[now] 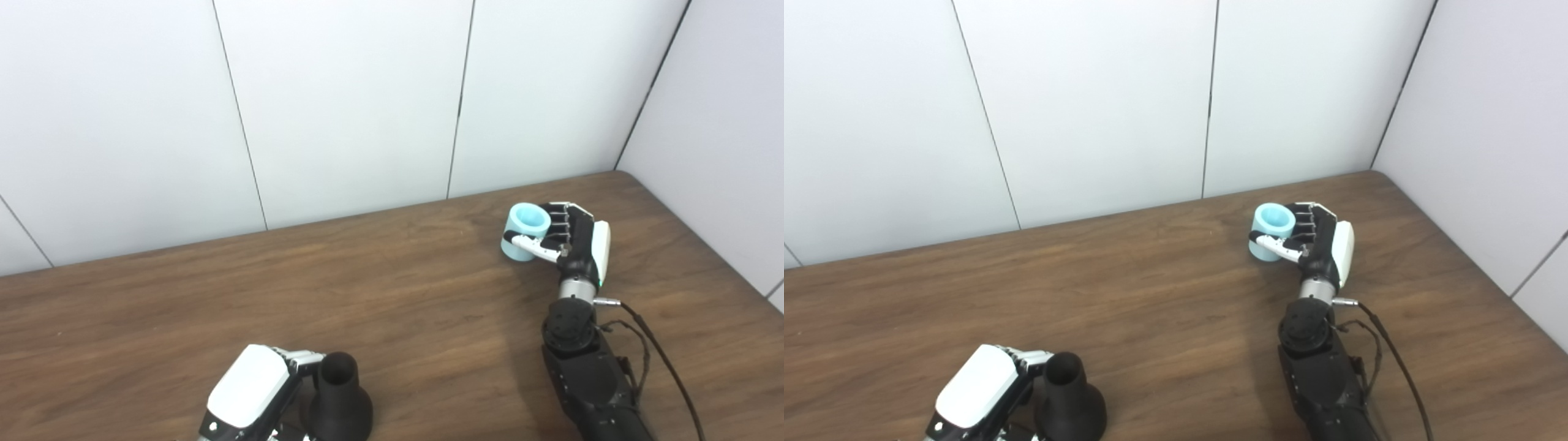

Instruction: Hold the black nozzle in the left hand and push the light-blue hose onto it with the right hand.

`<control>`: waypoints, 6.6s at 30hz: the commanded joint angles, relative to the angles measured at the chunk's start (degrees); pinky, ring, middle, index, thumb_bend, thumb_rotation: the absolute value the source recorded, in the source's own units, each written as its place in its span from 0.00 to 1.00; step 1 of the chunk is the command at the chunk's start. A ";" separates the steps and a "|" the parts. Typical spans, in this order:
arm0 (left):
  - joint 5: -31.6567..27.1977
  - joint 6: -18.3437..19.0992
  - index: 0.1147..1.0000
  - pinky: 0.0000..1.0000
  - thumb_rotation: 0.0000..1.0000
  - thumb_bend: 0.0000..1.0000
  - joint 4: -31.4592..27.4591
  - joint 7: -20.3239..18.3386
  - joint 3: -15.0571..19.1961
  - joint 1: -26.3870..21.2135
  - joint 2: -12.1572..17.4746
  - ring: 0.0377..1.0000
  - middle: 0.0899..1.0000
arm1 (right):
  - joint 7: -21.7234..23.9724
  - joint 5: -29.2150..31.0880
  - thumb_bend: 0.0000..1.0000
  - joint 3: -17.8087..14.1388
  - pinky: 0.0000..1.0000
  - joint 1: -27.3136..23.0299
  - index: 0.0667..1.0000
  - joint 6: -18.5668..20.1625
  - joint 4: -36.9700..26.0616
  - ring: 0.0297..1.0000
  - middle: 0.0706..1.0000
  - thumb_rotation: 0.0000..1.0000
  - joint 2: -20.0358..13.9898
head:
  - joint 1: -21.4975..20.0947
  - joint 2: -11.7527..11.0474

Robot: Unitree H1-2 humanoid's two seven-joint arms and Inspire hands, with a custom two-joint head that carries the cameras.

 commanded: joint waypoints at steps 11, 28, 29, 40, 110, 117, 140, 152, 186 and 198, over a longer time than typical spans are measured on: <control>0.10 -0.64 0.41 0.14 0.00 0.53 1.34 -0.81 -0.90 2.88 0.64 0.14 0.42 | -0.75 -1.00 0.52 0.18 0.40 -1.23 0.44 -2.19 -3.35 0.44 0.44 0.00 -1.21 | 0.12 0.11; 1.73 0.85 0.41 0.15 0.00 0.53 2.34 -0.29 -2.24 2.79 -2.12 0.16 0.42 | 11.85 -1.24 0.52 3.46 0.38 7.41 0.47 3.67 -26.23 0.40 0.45 0.00 -1.97 | 10.77 1.07; 1.79 0.83 0.41 0.15 0.00 0.53 2.49 -0.10 -2.26 2.83 -2.29 0.16 0.42 | 12.77 -1.35 0.52 3.88 0.38 8.01 0.47 3.97 -27.75 0.40 0.45 0.00 -1.97 | 10.89 1.05; 3.53 1.72 0.41 0.14 0.00 0.53 3.19 0.88 -2.93 2.48 -3.57 0.15 0.42 | 23.02 3.83 0.52 5.82 0.37 10.30 0.46 9.03 -42.08 0.41 0.45 0.00 -0.53 | 12.71 1.35; 3.64 3.86 0.41 0.13 0.00 0.53 4.27 0.99 -4.77 1.45 -4.38 0.13 0.42 | 37.10 -1.55 0.51 21.85 0.26 20.95 0.50 9.32 -62.81 0.36 0.45 0.00 8.13 | 15.34 1.39; 3.06 4.20 0.41 0.13 0.00 0.53 3.88 0.35 -4.72 1.50 -4.37 0.13 0.42 | 38.11 -1.92 0.51 22.78 0.21 21.37 0.51 10.08 -62.25 0.34 0.44 0.00 7.46 | 15.52 1.37; 3.41 4.63 0.41 0.14 0.00 0.52 3.32 0.73 -5.01 1.78 -4.48 0.14 0.42 | 35.17 -6.68 0.52 24.67 0.31 21.80 0.48 -3.26 -51.34 0.39 0.45 0.00 7.68 | 16.11 1.63; 3.83 4.26 0.41 0.13 0.00 0.52 3.69 2.03 -5.12 1.87 -4.48 0.13 0.42 | 33.99 -7.03 0.52 24.85 0.32 21.33 0.48 -9.74 -47.00 0.40 0.45 0.00 7.73 | 16.20 1.84; 4.06 4.67 0.41 0.14 0.00 0.53 3.62 1.65 -4.89 1.77 -4.72 0.14 0.42 | 35.34 -0.99 0.52 25.06 0.32 22.31 0.49 -4.57 -47.85 0.39 0.45 0.00 9.41 | 16.56 1.98; 4.25 4.93 0.41 0.14 0.00 0.53 3.39 1.40 -4.89 1.76 -4.65 0.14 0.42 | 34.95 -1.19 0.52 25.50 0.31 22.57 0.48 -6.44 -46.98 0.40 0.45 0.00 9.73 | 16.54 2.13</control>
